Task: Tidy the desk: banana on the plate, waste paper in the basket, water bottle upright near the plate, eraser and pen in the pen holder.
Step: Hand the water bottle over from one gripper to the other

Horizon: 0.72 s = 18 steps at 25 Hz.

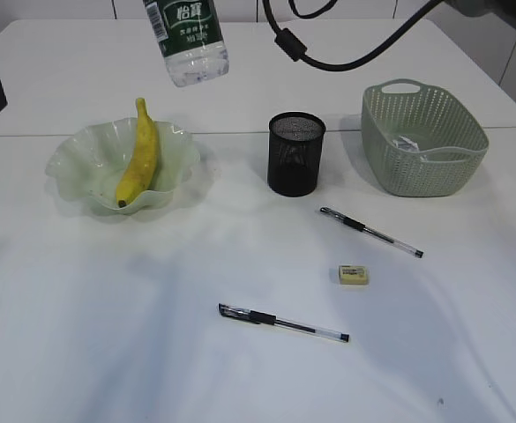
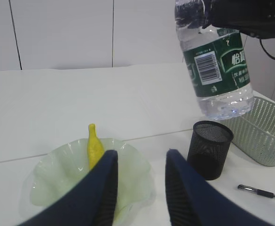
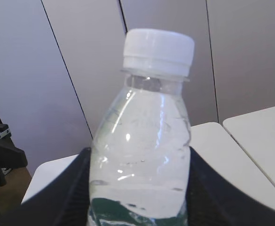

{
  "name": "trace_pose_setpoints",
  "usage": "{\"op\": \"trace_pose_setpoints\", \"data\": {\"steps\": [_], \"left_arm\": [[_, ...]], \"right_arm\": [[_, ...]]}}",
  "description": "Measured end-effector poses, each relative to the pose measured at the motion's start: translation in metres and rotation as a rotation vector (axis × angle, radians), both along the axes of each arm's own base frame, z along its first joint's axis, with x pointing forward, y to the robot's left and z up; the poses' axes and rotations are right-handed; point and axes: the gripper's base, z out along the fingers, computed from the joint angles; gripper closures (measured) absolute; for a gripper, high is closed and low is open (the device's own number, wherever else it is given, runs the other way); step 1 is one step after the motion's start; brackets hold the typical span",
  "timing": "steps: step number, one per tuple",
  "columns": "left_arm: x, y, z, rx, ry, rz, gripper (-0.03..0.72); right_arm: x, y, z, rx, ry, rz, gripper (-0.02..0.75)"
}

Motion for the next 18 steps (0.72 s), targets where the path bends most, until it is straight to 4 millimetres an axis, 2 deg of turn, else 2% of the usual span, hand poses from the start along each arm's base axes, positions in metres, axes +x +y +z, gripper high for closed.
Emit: {"op": "trace_pose_setpoints", "data": {"steps": [18], "left_arm": [[0.0006, 0.0027, -0.0017, -0.078, 0.042, 0.039, 0.449]], "right_arm": [[0.0002, 0.0000, 0.0008, 0.018, 0.084, -0.006, 0.361]]}}
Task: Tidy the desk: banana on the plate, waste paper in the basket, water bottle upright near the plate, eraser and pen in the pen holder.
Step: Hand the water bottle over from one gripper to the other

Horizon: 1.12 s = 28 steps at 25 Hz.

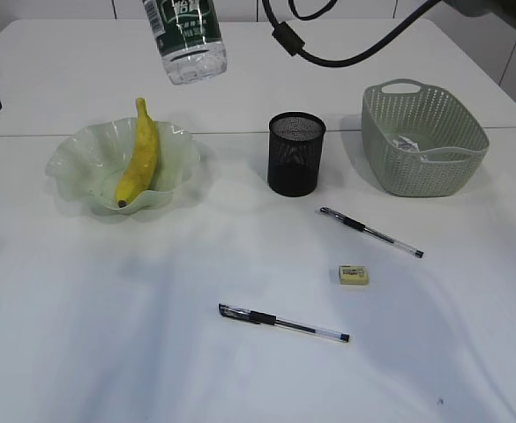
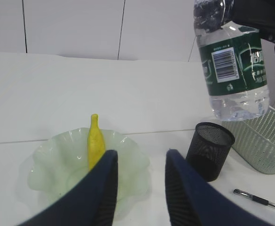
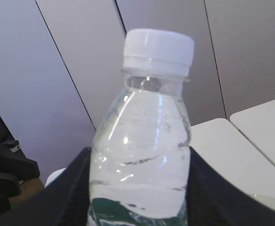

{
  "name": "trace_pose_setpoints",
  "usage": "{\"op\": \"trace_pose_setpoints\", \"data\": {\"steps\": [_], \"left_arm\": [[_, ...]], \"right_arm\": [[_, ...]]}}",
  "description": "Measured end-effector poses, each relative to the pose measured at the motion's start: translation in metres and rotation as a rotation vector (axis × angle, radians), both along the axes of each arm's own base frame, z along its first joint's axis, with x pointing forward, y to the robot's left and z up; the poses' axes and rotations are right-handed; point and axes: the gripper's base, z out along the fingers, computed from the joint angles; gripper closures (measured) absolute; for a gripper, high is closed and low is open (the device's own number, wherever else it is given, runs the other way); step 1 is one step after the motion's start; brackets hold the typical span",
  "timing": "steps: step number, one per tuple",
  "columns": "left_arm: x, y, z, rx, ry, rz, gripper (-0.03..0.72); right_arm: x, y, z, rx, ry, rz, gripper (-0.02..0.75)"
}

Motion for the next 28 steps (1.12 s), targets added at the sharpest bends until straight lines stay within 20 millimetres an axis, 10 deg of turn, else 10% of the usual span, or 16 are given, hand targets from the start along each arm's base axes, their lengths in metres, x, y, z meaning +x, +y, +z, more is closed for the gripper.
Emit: {"op": "trace_pose_setpoints", "data": {"steps": [28], "left_arm": [[0.011, -0.013, -0.027, 0.159, 0.120, -0.092, 0.429]], "right_arm": [[0.000, 0.001, 0.001, 0.012, 0.053, 0.000, 0.361]]}}
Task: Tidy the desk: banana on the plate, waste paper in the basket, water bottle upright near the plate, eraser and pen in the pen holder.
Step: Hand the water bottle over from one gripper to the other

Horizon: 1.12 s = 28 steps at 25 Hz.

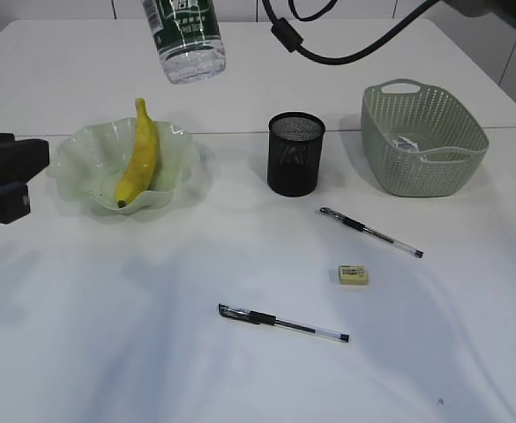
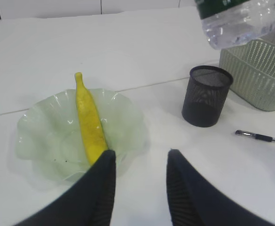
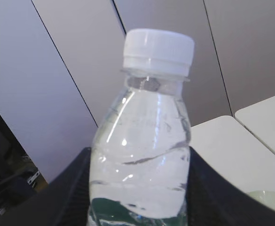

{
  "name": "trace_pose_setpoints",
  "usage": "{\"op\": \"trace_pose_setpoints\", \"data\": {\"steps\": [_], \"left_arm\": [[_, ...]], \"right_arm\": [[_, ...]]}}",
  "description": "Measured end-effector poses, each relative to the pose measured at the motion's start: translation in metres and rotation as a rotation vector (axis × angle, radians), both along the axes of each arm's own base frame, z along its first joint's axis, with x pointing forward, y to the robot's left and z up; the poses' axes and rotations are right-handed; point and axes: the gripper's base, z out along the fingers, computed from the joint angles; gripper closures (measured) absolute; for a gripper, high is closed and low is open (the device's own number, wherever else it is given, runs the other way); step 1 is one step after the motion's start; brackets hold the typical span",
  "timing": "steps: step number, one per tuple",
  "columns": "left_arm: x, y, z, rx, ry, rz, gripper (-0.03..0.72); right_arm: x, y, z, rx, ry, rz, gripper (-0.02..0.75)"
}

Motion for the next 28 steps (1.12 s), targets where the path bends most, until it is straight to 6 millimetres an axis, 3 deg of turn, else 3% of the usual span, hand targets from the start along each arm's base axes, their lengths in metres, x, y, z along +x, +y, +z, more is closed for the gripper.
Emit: {"op": "trace_pose_setpoints", "data": {"steps": [5, 11, 14, 28], "left_arm": [[0.003, -0.003, -0.002, 0.071, -0.032, -0.038, 0.370], [0.010, -0.004, -0.004, 0.064, -0.070, -0.007, 0.182], [0.015, -0.003, -0.006, 0.039, -0.074, 0.031, 0.124], [0.035, -0.013, 0.021, -0.072, -0.044, 0.060, 0.099]], "right_arm": [[0.000, 0.000, 0.000, 0.000, 0.000, 0.000, 0.361], [0.000, 0.000, 0.000, 0.000, 0.002, 0.000, 0.361], [0.000, 0.000, 0.000, 0.000, 0.002, 0.000, 0.361], [0.000, 0.000, 0.000, 0.000, 0.001, 0.000, 0.361]]}}
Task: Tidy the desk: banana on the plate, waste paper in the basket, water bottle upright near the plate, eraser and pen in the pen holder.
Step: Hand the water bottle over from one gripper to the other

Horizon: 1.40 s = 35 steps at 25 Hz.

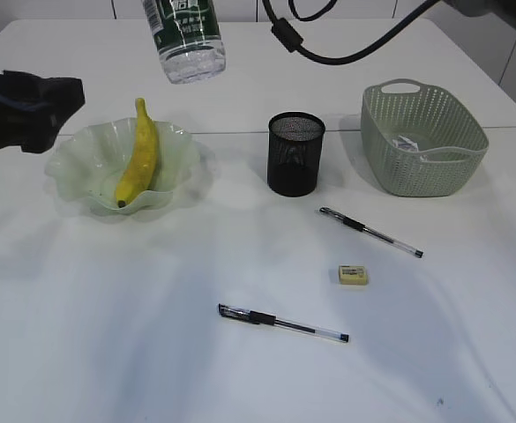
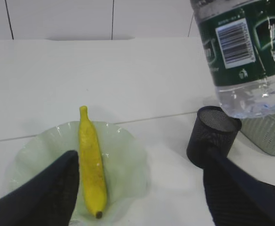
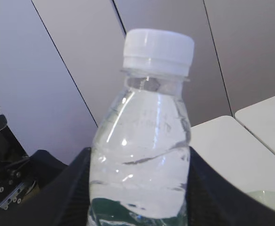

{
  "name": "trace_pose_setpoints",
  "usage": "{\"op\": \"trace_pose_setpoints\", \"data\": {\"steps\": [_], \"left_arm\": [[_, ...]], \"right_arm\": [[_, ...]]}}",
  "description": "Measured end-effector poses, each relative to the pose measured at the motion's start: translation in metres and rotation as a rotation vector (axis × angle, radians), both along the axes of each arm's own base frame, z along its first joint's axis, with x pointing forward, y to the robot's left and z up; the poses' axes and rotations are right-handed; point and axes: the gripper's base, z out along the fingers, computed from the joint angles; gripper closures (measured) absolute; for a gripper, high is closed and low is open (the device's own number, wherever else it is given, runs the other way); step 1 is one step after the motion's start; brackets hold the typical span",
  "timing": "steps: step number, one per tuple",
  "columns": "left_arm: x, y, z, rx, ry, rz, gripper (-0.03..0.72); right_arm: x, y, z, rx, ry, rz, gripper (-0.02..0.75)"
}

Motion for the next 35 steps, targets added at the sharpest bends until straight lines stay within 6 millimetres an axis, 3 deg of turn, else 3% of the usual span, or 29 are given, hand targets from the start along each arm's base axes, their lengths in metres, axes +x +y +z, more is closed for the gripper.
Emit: {"op": "trace_pose_setpoints", "data": {"steps": [7, 12, 35], "left_arm": [[0.022, 0.002, 0.003, 0.010, 0.138, -0.013, 0.099], [0.030, 0.008, 0.011, 0.007, 0.145, 0.001, 0.099], [0.032, 0.016, 0.008, 0.040, 0.168, 0.008, 0.099]], "right_arm": [[0.000, 0.000, 0.000, 0.000, 0.000, 0.000, 0.361], [0.000, 0.000, 0.000, 0.000, 0.000, 0.000, 0.362], [0.001, 0.000, 0.000, 0.005, -0.006, -0.007, 0.362]]}}
